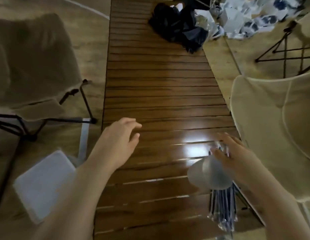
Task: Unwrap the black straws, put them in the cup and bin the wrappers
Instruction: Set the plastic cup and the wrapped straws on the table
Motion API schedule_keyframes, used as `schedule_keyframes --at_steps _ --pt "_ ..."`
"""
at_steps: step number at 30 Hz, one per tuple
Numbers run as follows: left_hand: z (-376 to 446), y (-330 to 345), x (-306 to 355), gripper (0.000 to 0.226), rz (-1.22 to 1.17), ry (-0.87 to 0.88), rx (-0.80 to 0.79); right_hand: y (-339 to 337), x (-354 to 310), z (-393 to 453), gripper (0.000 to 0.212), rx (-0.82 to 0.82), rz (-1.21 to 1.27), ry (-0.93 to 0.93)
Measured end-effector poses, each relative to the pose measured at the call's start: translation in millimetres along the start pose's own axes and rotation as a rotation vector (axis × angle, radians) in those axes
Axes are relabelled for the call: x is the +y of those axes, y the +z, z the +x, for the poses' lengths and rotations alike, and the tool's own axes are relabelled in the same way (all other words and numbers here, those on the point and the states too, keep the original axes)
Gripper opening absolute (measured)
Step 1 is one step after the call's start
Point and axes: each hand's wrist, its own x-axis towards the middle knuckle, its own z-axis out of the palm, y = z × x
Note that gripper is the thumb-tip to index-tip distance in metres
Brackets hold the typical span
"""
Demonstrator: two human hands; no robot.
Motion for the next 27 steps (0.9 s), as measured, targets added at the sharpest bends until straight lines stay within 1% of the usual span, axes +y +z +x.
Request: schedule_keyframes --at_steps 2,4,6,10,14,17,19,21,23,24,27 --pt "2.7 28.4 -12.9 0.037 -0.013 0.012 0.038 11.8 6.9 3.0 0.065 -0.046 0.049 -0.009" --pt "3.8 54.1 -23.6 0.035 -0.026 0.040 0.074 21.7 10.0 3.4 0.075 -0.124 0.071 -0.048" --pt "2.9 77.9 -31.0 0.034 -0.031 0.082 0.099 27.9 12.0 1.6 0.079 -0.141 0.070 -0.091" --pt "-6.5 113.5 -35.5 0.032 -0.055 0.147 0.138 35.8 16.4 -3.4 0.080 -0.011 0.146 -0.154" --pt "-30.3 129.2 -23.8 0.031 -0.050 0.202 0.175 43.5 21.6 -1.8 0.084 0.107 0.136 -0.235" --pt "-59.7 131.6 -5.4 0.032 -0.058 0.179 0.215 44.6 18.7 -13.9 0.092 0.148 0.165 -0.305" --pt "-79.4 133.7 7.5 0.032 -0.062 0.139 0.215 49.2 15.0 -25.0 0.095 0.177 0.187 -0.327" --pt "-97.9 135.8 16.3 0.033 -0.055 0.112 0.186 59.2 16.2 -30.2 0.091 0.223 0.167 -0.369" --pt "-109.8 133.8 21.3 0.034 -0.056 0.092 0.156 65.0 19.5 -29.5 0.081 0.302 0.133 -0.418" --pt "-113.3 131.0 22.0 0.036 -0.063 0.080 0.146 66.0 20.4 -28.8 0.078 0.314 0.135 -0.428" --pt "-118.1 121.0 20.5 0.046 -0.080 0.046 0.125 69.4 10.1 -28.0 0.076 0.256 0.225 -0.441"
